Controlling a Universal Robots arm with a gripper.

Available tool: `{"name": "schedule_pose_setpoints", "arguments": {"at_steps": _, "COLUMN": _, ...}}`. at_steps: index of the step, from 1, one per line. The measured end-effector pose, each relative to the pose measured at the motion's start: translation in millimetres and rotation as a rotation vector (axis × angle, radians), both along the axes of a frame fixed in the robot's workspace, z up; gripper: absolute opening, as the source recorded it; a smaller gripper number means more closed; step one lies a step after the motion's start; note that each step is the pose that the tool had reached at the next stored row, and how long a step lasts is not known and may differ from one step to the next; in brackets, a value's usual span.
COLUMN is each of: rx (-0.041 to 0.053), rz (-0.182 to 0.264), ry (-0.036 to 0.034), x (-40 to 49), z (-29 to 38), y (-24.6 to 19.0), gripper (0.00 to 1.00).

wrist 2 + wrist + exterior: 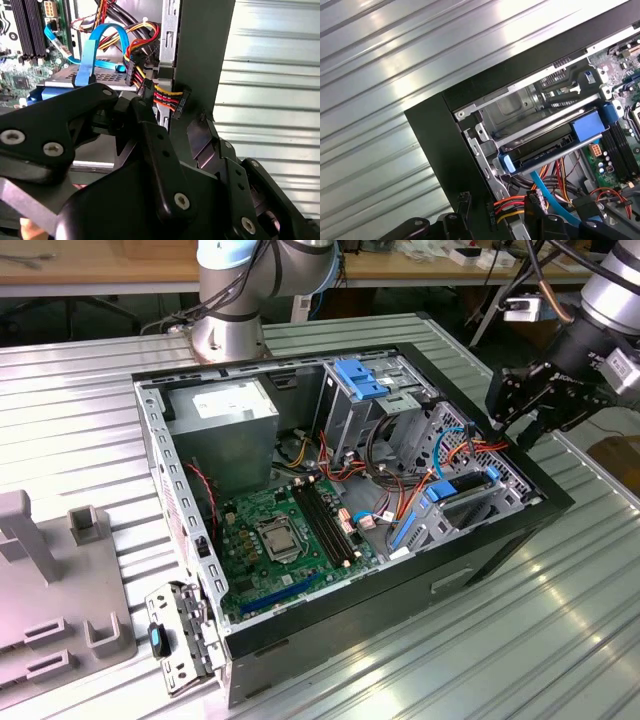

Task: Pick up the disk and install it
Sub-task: 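Insert the first disk wire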

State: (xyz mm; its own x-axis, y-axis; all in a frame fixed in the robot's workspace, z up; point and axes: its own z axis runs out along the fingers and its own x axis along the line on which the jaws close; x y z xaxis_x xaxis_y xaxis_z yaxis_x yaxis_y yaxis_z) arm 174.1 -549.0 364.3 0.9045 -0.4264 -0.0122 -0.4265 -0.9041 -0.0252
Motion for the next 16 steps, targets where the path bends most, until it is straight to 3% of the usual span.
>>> {"name": "schedule_pose_setpoints", "arguments": {"at_steps": 8, "rx": -0.0004, "rz": 0.092, "ry": 0.0000, "x": 1.9, "z": -1.6, "y": 2.0, "gripper": 0.54}}
{"name": "schedule_pose_setpoints", "arguments": {"at_steps": 10, "rx": -0.0024, "rz": 0.097, "ry": 0.0000, "x": 3.1, "z": -1.7, "y": 3.9, "gripper": 0.54}}
{"name": "schedule_pose_setpoints", "arguments": {"at_steps": 13, "rx": -0.0077, "rz": 0.095, "ry": -0.0113, "x": 3.3, "z": -1.8, "y": 5.3, "gripper": 0.54}}
{"name": "schedule_pose_setpoints", "arguments": {"at_steps": 16, "rx": -0.0078, "rz": 0.113, "ry": -0.0159, "x": 2.8, "z": -1.8, "y": 4.0, "gripper": 0.54}}
